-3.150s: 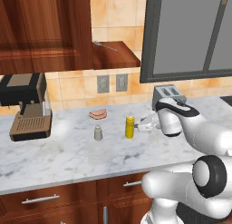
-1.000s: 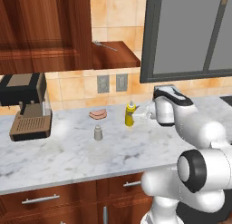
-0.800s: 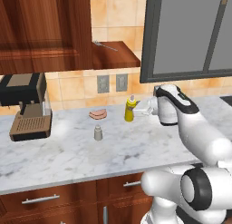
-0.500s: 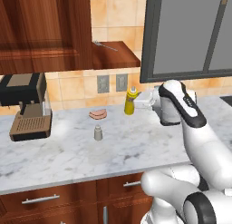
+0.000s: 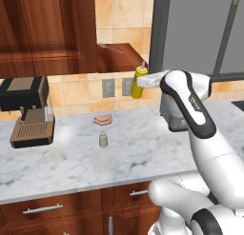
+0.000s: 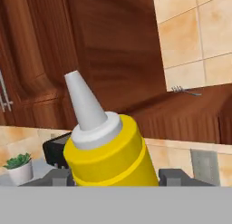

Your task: Pick the mustard and shaker from the counter and place them in the cabinet.

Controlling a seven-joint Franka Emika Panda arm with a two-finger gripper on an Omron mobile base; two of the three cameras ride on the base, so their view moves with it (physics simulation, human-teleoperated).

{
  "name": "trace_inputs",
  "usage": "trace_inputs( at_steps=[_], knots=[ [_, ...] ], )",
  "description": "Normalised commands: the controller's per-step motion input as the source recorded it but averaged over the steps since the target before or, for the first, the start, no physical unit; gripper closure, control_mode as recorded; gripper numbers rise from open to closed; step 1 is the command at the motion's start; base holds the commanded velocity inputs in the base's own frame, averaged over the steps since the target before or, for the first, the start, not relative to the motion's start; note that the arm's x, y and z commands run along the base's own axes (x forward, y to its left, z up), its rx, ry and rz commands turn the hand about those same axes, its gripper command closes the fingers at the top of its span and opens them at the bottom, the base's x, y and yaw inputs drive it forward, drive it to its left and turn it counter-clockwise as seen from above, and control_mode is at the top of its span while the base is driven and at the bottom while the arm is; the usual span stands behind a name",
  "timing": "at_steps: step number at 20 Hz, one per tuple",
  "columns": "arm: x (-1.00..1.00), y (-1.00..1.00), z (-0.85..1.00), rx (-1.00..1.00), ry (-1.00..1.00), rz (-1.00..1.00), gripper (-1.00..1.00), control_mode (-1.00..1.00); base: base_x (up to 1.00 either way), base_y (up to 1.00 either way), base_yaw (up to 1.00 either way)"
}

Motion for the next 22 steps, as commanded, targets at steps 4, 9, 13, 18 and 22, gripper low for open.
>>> trace_inputs(
  at_steps=[4,9,13,18,22],
  knots=[
    [0.01,-0.09,1.0,0.09,0.0,-0.23,1.0,-1.0,0.0,0.0,0.0],
    [0.25,-0.11,0.96,0.06,0.04,-0.21,1.0,-1.0,0.0,0.0,0.0],
    [0.3,-0.19,0.44,0.03,0.18,-0.09,1.0,-1.0,0.0,0.0,0.0],
    [0.04,-0.08,0.02,0.01,0.03,0.0,1.0,-1.0,0.0,0.0,0.0],
    [0.12,-0.07,0.18,0.07,-0.03,-0.01,1.0,-1.0,0.0,0.0,0.0]
  ],
)
